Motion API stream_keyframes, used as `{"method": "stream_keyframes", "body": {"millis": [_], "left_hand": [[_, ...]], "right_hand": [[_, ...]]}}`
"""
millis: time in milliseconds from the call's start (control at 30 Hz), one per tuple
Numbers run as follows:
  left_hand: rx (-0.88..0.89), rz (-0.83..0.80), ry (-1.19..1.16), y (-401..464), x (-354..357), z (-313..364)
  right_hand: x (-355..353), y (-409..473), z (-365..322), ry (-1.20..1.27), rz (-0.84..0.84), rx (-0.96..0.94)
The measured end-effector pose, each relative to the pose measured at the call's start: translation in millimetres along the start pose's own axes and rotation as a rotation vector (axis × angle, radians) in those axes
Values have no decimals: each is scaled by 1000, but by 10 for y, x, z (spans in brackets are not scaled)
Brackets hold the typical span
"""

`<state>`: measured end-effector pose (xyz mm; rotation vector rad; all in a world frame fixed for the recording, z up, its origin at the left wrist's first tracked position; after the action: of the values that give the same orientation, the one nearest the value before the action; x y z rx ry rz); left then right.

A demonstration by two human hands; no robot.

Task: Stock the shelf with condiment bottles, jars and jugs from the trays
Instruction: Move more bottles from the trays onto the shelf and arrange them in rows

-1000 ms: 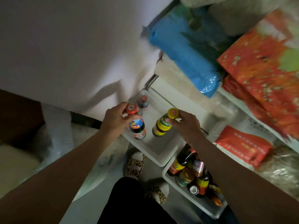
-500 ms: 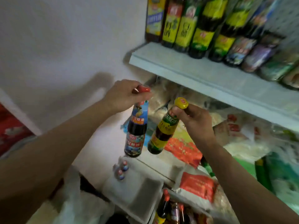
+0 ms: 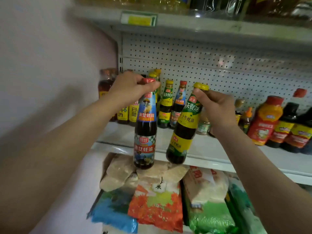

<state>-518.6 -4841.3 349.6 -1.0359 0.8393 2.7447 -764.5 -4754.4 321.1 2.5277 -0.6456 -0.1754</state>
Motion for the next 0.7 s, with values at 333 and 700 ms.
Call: {"method": "stream_keyframes", "body": {"millis": [333,700], "left_hand": [[15,17,139,661,730,-235],[-94,62,-80,1016,1015,-660]], "right_hand": [[-369,482,679,-347,133,75],[-209,816,1080,-237,18,46]]}}
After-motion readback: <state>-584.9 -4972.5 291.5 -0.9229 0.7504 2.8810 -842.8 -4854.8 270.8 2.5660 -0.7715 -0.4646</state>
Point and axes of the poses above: each hand's wrist, its own y-axis towards the middle knuckle, its own x-axis out of the palm, z = x × y, the point moved 10 cm from there along y, towards the middle knuckle, and after that the axes turned 2 degrees about y, right-handed, at the moved point
